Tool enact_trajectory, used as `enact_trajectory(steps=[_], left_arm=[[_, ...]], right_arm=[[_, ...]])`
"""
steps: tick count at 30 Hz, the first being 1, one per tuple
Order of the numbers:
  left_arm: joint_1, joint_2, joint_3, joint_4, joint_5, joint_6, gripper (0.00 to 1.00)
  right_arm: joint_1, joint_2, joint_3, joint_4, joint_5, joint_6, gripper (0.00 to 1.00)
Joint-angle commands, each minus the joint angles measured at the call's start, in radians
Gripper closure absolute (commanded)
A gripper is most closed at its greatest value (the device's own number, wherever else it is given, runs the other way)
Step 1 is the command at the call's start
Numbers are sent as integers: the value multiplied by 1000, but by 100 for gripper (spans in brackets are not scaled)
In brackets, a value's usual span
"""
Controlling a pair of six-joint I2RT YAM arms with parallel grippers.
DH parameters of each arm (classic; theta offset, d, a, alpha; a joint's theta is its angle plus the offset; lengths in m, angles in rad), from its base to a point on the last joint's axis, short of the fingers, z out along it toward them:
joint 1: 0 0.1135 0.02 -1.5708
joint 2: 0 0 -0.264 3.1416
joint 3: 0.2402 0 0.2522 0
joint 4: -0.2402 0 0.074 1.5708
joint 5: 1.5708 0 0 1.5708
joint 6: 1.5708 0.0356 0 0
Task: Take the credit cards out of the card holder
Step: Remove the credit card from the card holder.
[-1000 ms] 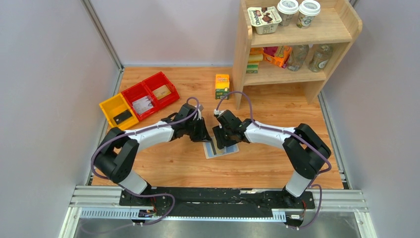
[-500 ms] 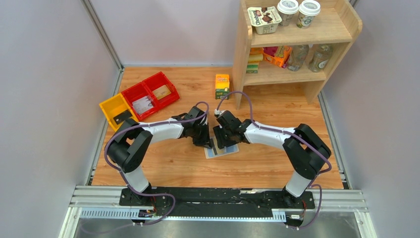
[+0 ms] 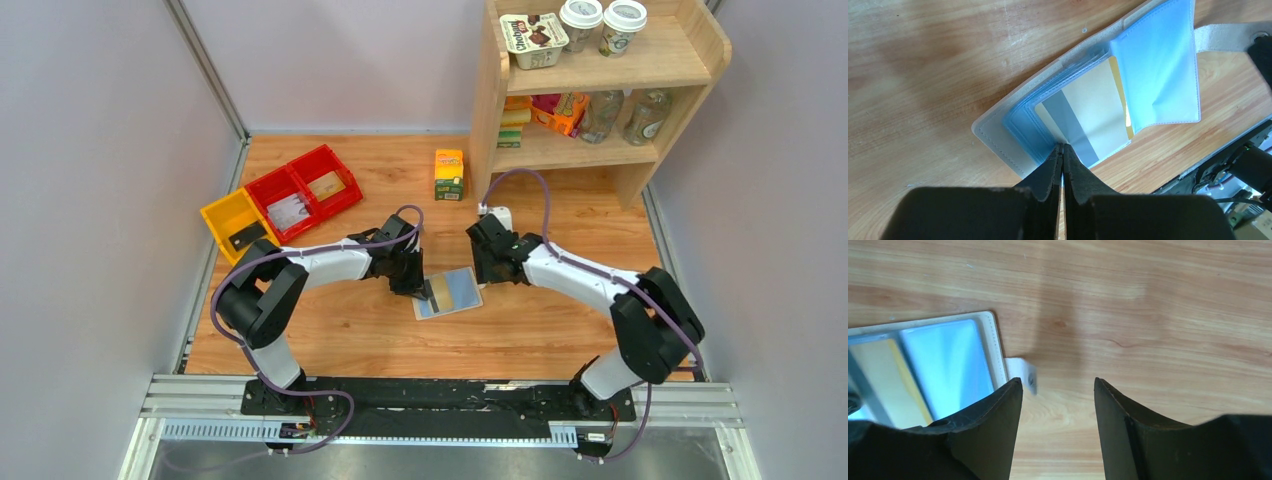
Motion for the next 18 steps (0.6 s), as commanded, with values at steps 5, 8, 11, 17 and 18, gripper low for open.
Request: enact_trajectory(steps=[5,8,11,17,18], left_arm=[[-1,18,-22,-37,-63,37,92],[0,19,-28,-29,-57,33,92],[0,21,-31,-23,-52,31,93],[0,18,-51,-9,-52,19,94],[0,16,-54,-6,-54,16,94]], right_arm=[[-6,-275,-81,199,-228,-25,44],[-7,-282,-104,289,-420,-45,45],[-15,-211,-107,337,-529,-26,48],[-84,-90,-165,496,-715,77,53],[-93,-75,-175,524,-738,86,54]])
